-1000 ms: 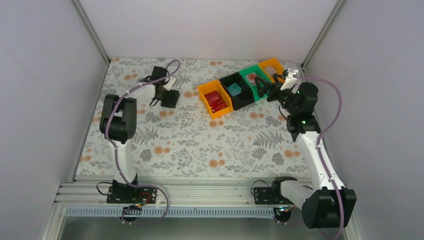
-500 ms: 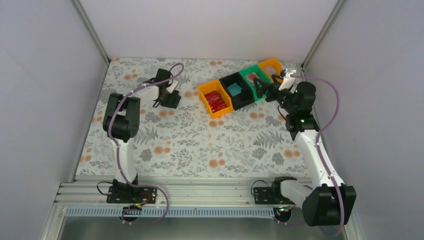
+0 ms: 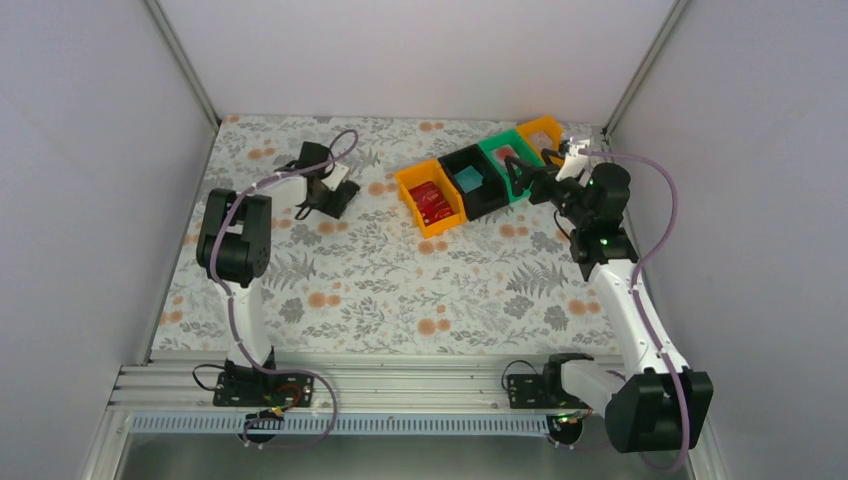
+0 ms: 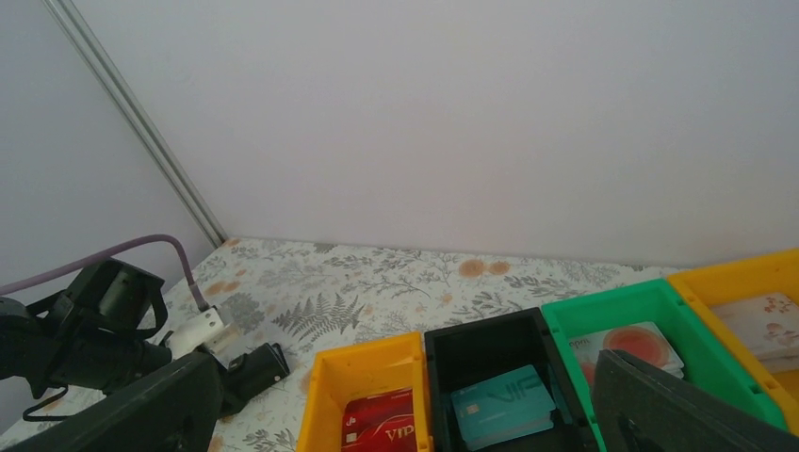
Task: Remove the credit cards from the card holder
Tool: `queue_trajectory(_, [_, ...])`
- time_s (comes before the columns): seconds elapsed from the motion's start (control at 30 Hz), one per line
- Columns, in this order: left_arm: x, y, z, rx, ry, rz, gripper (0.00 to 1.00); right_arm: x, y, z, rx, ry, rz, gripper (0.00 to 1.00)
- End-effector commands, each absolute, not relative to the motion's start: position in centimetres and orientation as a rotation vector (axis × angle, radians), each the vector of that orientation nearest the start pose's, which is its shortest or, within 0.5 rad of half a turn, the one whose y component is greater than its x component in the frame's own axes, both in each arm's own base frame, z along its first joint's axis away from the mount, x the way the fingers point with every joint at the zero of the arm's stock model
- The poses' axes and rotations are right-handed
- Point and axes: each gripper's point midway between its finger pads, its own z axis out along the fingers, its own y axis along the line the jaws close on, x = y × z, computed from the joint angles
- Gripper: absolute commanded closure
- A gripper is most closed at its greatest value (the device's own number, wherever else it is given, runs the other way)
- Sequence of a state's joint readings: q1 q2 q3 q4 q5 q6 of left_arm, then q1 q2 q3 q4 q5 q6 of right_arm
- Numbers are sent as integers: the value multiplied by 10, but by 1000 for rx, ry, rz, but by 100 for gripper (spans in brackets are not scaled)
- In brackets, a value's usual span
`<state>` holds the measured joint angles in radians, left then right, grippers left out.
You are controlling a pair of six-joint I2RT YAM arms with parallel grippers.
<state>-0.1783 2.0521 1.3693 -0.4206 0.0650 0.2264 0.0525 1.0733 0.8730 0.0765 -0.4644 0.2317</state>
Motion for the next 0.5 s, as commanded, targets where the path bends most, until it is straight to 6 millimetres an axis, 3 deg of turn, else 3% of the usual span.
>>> queue_trajectory(0.0, [449, -91, 8, 661, 2644, -88, 36, 365, 103, 346, -224, 1679, 621, 1])
queue_trajectory(0.13, [448, -94, 22, 709, 2581, -99, 38, 363, 111, 351, -246, 1676, 655, 1])
queue_trajectory(0.27, [448, -99, 44, 768, 2492, -104, 39, 357, 131, 354, -312, 1688, 754, 1])
queue_trajectory(0.37, [444, -103, 70, 817, 2401, -110, 40, 354, 159, 352, -376, 1723, 845, 1])
queue_trajectory(0.47, [435, -110, 99, 875, 2310, -142, 40, 349, 199, 350, -470, 1761, 954, 1])
